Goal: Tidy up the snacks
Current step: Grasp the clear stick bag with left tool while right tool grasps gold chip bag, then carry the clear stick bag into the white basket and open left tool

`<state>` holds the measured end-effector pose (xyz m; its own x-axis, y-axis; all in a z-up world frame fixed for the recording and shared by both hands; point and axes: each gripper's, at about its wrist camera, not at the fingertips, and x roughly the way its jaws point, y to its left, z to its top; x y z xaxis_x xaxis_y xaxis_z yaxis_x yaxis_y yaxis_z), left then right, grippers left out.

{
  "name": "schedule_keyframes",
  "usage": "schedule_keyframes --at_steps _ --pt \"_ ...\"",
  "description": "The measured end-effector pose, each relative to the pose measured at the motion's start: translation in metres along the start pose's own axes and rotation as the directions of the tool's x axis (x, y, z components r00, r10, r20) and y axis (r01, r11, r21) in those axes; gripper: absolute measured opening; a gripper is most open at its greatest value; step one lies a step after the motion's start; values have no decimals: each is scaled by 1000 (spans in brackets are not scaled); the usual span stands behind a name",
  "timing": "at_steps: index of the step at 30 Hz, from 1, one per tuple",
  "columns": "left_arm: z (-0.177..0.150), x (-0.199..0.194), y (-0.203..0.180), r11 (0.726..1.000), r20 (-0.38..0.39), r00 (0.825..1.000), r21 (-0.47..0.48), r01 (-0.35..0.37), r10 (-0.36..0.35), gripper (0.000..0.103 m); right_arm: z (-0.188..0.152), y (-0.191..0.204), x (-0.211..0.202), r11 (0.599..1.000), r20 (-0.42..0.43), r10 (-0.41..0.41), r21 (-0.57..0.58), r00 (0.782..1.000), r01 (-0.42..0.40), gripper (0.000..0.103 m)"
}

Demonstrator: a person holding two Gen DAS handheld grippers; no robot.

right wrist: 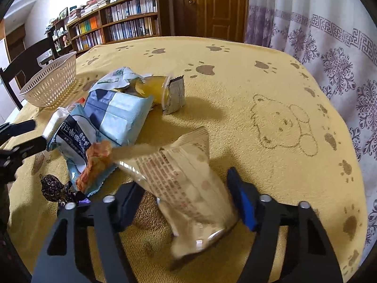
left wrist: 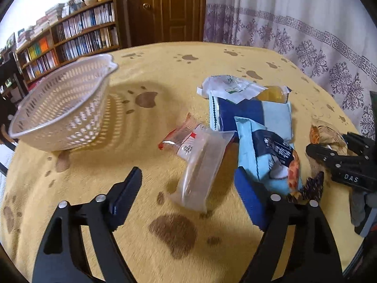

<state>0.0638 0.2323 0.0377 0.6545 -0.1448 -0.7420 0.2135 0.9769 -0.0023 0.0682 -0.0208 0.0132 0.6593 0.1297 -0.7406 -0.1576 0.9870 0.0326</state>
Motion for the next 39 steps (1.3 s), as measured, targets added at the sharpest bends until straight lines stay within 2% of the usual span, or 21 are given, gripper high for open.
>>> schedule_keyframes --at_steps 4,5,7,12,17,23,28,34,39 --pt "1 14 -2 1000 -25 1000 -7 6 -6 56 -1 -6 1 999 2 12 30 1000 -12 52" --pt "0 16 -2 1000 -30 999 -9 16 -16 55 -1 -7 1 999 5 15 36 1000 -15 51" --pt "-2 17 -3 999 -34 999 -16 38 -38 40 -2 -8 1 999 8 16 40 1000 -17 50" --pt "-4 8 -1 998 -11 999 -27 50 -50 28 -2 -9 1 999 12 21 47 1000 -21 50" --pt "-4 -13 1 998 40 997 -17 60 -59 28 -2 -11 1 998 10 31 55 999 -32 50" --pt "5 -41 14 999 112 993 -38 32 -28 28 -2 -12 1 998 10 33 56 999 -33 50" --pt "21 -59 39 996 175 984 -86 -22 37 28 -2 -12 1 998 10 32 56 999 -33 50" --pt "41 -66 81 979 208 969 -181 -97 135 28 -2 -13 1 997 10 38 61 999 -39 50" --pt "53 -65 107 964 220 957 -229 -138 189 28 -2 -13 2 998 8 35 59 999 -36 51"
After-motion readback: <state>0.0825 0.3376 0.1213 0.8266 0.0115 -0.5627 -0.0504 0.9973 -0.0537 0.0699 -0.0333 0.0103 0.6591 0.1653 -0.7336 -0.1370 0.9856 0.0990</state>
